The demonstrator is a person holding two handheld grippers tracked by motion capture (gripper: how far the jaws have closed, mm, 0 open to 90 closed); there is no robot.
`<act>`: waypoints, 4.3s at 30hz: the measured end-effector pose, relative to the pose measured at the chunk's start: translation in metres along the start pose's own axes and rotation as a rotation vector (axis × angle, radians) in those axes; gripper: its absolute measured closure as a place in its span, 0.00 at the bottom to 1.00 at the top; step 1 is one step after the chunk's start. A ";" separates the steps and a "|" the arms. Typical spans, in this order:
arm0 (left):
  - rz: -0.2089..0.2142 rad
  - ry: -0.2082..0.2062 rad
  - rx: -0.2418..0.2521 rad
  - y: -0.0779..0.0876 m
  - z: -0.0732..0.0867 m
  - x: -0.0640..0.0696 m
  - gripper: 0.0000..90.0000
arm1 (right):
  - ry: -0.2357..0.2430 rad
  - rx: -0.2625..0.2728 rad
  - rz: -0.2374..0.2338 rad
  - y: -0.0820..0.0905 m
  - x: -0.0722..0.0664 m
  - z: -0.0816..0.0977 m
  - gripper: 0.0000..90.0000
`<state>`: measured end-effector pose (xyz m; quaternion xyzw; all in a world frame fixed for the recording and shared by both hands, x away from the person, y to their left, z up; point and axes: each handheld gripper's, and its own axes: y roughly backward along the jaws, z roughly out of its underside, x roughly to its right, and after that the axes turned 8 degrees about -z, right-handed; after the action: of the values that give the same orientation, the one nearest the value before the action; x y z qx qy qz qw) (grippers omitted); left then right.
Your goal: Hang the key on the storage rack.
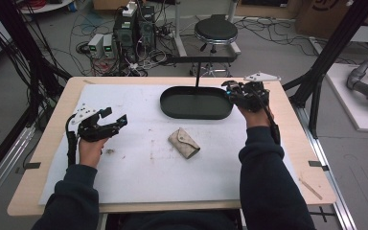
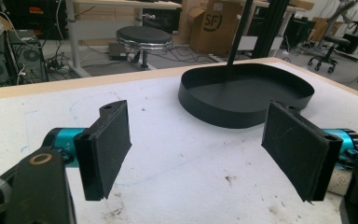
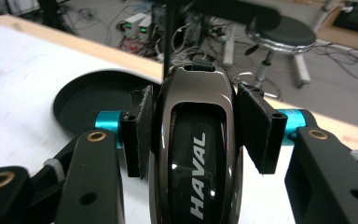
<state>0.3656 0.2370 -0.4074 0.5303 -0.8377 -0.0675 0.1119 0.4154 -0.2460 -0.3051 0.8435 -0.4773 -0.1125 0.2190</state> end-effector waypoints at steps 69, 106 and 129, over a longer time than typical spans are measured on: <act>0.004 0.002 -0.009 0.001 0.001 -0.001 0.26 | -0.065 -0.127 0.190 -0.071 0.063 -0.035 0.55; -0.004 0.006 -0.002 0.003 0.002 -0.001 0.26 | -0.080 -0.161 0.176 -0.101 0.058 -0.024 0.55; -0.004 -0.020 0.014 0.003 0.001 -0.001 0.19 | 0.046 -0.082 -0.048 0.011 0.036 -0.002 0.23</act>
<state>0.3630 0.2391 -0.4079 0.5319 -0.8382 -0.0673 0.0997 0.4263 -0.2809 -0.2975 0.8473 -0.4469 -0.1180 0.2616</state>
